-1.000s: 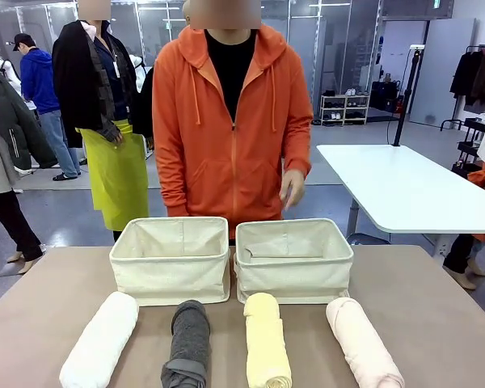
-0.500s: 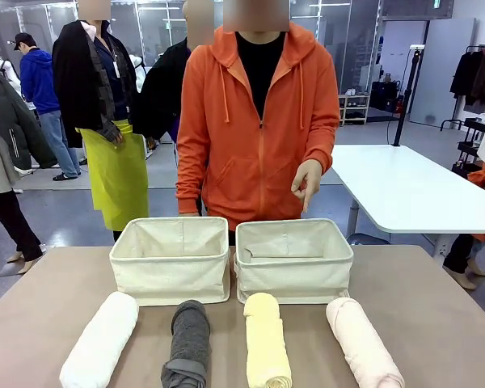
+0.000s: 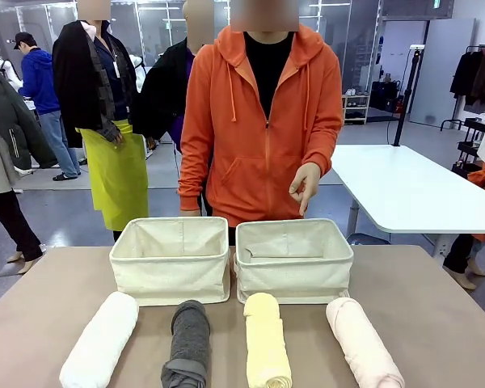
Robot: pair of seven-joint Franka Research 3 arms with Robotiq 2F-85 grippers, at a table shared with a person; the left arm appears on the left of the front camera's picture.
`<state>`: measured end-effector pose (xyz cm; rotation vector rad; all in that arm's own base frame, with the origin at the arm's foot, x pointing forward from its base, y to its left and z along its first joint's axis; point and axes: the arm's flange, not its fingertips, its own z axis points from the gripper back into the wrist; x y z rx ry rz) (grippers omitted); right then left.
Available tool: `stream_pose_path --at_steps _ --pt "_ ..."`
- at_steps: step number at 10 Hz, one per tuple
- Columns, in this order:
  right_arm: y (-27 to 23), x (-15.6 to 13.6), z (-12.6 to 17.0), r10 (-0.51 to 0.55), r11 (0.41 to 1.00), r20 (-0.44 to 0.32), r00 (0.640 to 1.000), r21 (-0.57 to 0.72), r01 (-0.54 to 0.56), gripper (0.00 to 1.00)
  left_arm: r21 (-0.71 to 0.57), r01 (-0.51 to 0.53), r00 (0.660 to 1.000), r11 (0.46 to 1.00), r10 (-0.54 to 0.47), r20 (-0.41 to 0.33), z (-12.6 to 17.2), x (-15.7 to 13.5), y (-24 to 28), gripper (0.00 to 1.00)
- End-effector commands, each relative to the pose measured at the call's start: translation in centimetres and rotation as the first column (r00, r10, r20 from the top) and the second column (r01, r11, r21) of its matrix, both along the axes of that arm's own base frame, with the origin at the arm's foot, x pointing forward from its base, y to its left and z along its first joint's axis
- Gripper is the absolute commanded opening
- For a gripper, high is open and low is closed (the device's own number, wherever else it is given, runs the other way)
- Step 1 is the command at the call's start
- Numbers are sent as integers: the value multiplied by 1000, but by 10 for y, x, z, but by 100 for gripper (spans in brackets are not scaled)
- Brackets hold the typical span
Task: Divide the towels into two baskets.
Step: Pick up one hotel-folded towel and place it in the Fabric basket indicated by the person.
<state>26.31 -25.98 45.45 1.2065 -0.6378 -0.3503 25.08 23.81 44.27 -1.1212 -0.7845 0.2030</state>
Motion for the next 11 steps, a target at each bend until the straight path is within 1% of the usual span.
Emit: stream_pose_path --at_steps 1,4,5,6,7,8,9,10,11 --pt "1 -2 2 0 1000 14 1000 9 0 100 -13 1 1000 1000 0 27 1 0 2 100" --pt "1 -2 2 0 1000 14 1000 9 0 100 -13 1 1000 1000 0 27 1 0 2 100" --pt "0 0 0 0 1000 0 1000 0 0 100 -13 1 1000 1000 0 27 1 0 2 100" --pt "24 16 1 54 997 -28 998 -47 -55 100 -13 1 1000 1000 0 27 1 0 2 100" --pt "54 30 1 131 983 -73 989 -121 -139 100 -13 1 1000 1000 0 27 1 0 2 100" --pt "88 43 0 199 963 -115 973 -162 -216 100 -13 1 1000 1000 0 27 1 0 2 100" --pt "112 50 -3 221 952 -138 966 -184 -244 100 -13 1 1000 1000 0 27 1 0 2 100" --pt "135 54 -12 243 934 -187 952 -219 -281 100 -13 1 1000 1000 0 27 1 0 2 100" --pt "162 57 -20 239 910 -229 944 -286 -300 100 -13 1 1000 1000 0 27 1 0 2 100"
